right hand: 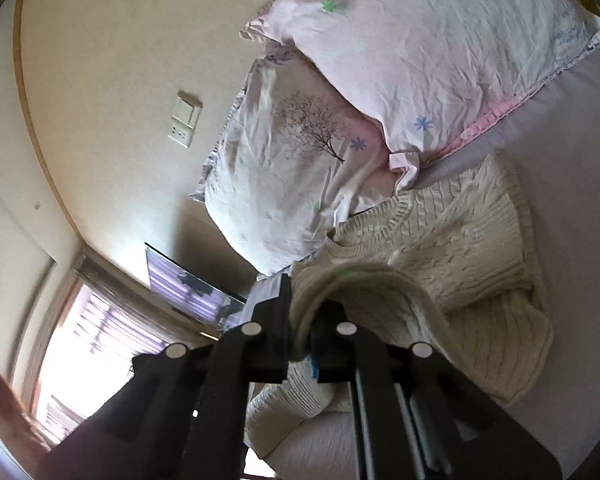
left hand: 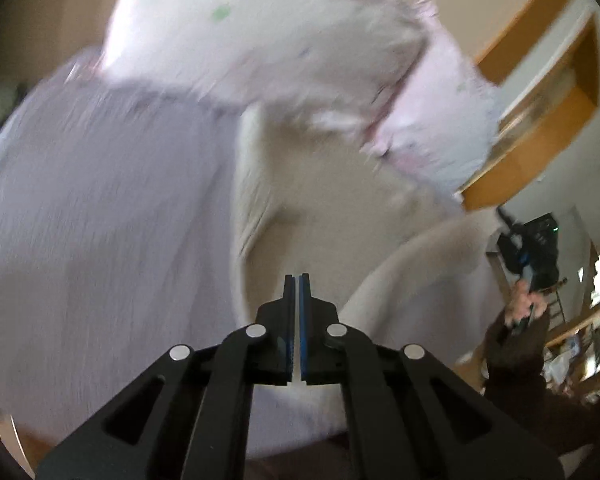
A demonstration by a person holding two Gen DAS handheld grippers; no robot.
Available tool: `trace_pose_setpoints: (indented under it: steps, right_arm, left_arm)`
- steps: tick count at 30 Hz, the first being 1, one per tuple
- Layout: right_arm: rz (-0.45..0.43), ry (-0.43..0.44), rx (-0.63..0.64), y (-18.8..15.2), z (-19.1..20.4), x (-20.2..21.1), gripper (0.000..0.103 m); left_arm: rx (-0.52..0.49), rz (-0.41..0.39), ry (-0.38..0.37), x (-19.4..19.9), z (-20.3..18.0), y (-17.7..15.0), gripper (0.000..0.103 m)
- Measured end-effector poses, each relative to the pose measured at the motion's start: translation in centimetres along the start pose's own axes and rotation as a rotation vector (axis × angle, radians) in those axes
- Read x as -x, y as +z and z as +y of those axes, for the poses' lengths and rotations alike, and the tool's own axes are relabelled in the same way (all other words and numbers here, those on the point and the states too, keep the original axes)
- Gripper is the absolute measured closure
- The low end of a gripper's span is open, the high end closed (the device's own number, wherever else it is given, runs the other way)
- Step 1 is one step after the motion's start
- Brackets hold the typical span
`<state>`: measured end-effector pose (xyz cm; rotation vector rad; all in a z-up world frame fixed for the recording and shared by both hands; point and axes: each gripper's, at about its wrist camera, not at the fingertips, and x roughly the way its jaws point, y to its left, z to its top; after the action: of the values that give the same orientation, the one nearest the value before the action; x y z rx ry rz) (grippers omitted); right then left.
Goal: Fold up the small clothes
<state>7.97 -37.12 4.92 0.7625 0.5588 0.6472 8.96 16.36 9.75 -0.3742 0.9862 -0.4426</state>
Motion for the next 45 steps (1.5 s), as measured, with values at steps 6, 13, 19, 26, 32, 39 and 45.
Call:
trace_pose_setpoints:
  steps: [6, 13, 19, 26, 32, 39, 45]
  right_arm:
    - [0.013, 0.010, 0.047, -0.6, 1.1, -0.4, 0.096]
    - [0.018, 0.009, 0.051, -1.2, 1.4, -0.3, 0.096]
    - [0.023, -0.007, 0.040, -1.6, 0.7, 0.3, 0.096]
    - [0.033, -0.010, 0.019, -2.2, -0.3, 0.4, 0.096]
    - [0.035, -0.011, 0.037, -2.5, 0.0, 0.6, 0.096]
    - [0.043, 0.008, 0.036, -2.7, 0.0, 0.1, 0.096]
    - [0.045, 0.018, 0.040, -2.8, 0.1, 0.2, 0.096]
  left_arm:
    - [0.222, 0.179, -0.147, -3.0, 2.6, -7.4, 0.100]
    - [0.360, 0.208, -0.322, -7.6, 2.4, -8.8, 0.096]
    - [0.496, 0.128, -0.472, -8.9, 3.4, -8.5, 0.086]
    - [0.575, 0.002, -0.494, -7.9, 4.6, -8.5, 0.084]
    - [0.473, -0.044, -0.350, -4.8, 3.6, -7.1, 0.014]
    - [0.500, -0.019, -0.317, -5.8, 3.2, -6.3, 0.007]
    - [0.432, 0.005, -0.234, -6.2, 1.2, -5.7, 0.025]
